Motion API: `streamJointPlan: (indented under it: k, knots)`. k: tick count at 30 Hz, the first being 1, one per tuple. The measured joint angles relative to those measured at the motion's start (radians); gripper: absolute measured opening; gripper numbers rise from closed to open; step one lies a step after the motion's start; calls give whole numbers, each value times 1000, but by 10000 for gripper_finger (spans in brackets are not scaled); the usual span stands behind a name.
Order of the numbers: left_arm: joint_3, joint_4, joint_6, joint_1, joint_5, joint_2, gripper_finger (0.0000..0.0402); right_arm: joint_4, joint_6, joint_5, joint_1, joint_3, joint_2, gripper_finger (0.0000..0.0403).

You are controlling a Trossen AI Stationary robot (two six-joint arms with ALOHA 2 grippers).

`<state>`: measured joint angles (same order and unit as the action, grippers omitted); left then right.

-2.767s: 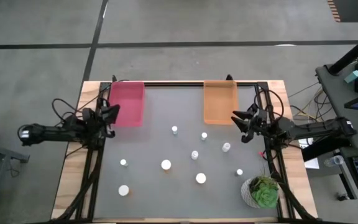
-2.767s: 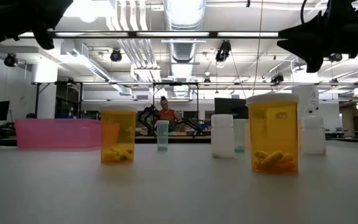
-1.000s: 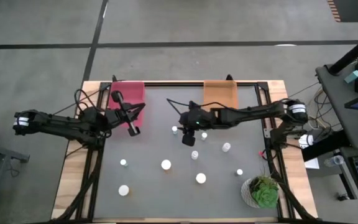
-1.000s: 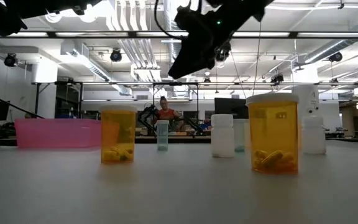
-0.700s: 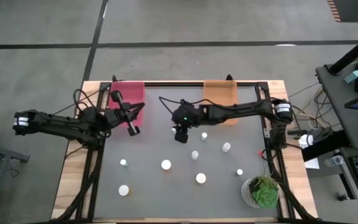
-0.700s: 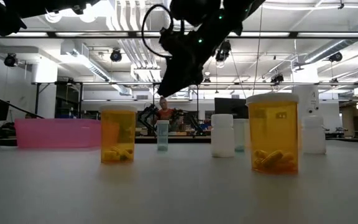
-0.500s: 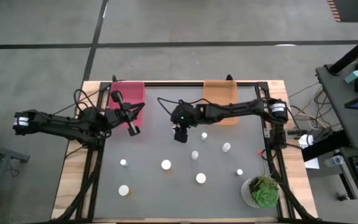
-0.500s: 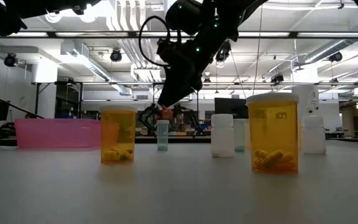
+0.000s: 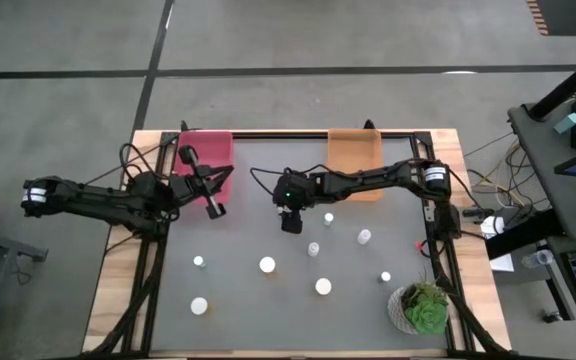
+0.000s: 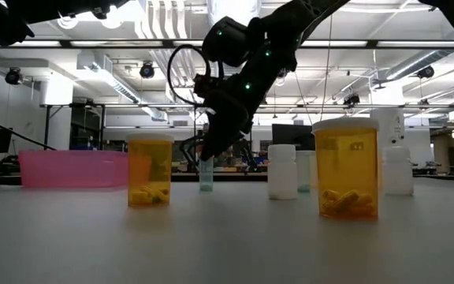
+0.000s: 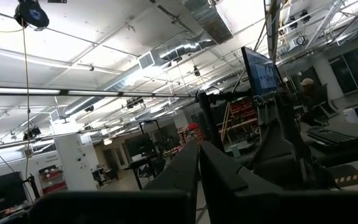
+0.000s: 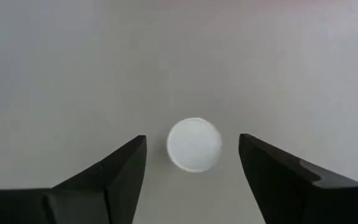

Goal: Pick and place medicine bottles into bin by pill shape (circle, oval)
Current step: Put the top middle blue tablet bottle into the orange bin

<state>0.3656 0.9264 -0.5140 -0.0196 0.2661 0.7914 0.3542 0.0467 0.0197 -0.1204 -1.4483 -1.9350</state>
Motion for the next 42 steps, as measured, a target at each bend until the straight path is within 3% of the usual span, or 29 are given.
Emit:
streamJointPlan:
  k: [14,28,42]
  knots:
    - [0,0,-17,0,0,1,1,-39,-1,-2,0,1,-4,200]
    - [0,0,-18,0,0,1,1,-38,-1,-2,0,1,-3,111]
    - [-1,0,-18,0,0,1,1,-10,-28,8,-7,-5,78,116]
